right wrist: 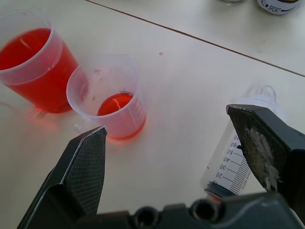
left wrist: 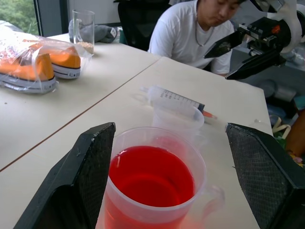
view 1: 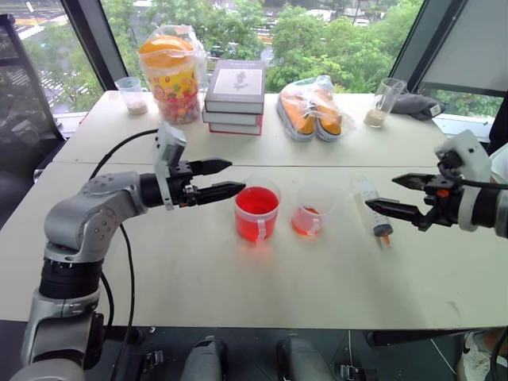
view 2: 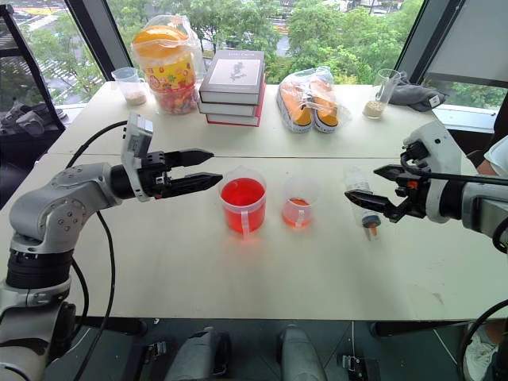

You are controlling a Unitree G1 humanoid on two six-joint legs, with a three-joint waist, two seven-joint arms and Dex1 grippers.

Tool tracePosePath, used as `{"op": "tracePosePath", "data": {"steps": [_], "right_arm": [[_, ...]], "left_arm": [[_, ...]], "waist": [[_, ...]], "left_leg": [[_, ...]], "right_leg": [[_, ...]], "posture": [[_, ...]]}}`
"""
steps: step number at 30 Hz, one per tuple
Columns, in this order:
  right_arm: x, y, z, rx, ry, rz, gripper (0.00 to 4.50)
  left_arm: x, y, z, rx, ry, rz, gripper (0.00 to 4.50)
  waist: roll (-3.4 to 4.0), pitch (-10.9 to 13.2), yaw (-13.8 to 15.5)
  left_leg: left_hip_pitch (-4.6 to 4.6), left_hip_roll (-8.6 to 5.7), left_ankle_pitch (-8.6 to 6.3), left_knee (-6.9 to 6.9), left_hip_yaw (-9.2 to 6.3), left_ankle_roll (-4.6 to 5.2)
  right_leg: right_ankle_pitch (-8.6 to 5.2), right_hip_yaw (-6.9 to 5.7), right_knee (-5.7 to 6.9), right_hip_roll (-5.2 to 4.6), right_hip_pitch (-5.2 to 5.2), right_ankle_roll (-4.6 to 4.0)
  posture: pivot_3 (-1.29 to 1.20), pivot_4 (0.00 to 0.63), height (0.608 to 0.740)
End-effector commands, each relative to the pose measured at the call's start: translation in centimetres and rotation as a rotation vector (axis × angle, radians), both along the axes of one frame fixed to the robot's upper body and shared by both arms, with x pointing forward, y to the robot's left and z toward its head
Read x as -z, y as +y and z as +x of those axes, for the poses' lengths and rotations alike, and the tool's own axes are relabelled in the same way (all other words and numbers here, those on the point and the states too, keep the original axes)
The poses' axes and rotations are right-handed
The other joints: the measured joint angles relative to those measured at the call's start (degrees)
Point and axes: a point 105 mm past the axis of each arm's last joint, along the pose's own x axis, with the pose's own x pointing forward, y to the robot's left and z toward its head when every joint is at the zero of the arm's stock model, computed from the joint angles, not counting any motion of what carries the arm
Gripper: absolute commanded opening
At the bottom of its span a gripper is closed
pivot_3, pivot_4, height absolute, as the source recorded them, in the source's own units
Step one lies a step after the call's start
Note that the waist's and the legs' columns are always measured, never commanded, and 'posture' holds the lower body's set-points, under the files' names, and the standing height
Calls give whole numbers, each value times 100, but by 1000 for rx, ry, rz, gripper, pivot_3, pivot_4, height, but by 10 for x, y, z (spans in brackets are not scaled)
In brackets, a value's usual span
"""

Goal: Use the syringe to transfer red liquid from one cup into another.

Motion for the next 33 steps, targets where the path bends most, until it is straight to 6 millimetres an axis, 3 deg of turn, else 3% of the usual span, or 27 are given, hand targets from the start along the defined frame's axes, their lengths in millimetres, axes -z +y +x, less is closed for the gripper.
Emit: {"op": "tracePosePath", "data": {"steps": [1, 26, 33], "right_arm": [[-17, 0, -1, -6, -55, -17, 4408], [-11, -16, 11, 60, -5, -53, 4408], [-8, -41, 33, 202, 91, -53, 4408]], "left_arm": [[-16, -1, 4, -18, -74, -25, 3804], [-18, -7, 6, 16, -81, -27, 3804], [-17, -14, 7, 22, -88, -42, 3804]], "waist": [[0, 0, 1], [0, 0, -8], [0, 0, -6]], "left_leg": [[0, 0, 0, 0, 0, 0], [-1, 0, 0, 0, 1, 0], [0, 0, 0, 1, 3, 0]], "right_leg": [[0, 0, 0, 0, 0, 1], [0, 0, -1, 0, 0, 0], [-4, 2, -1, -2, -1, -8]], "posture": [[0, 150, 740], [0, 150, 740], [0, 150, 740]]}}
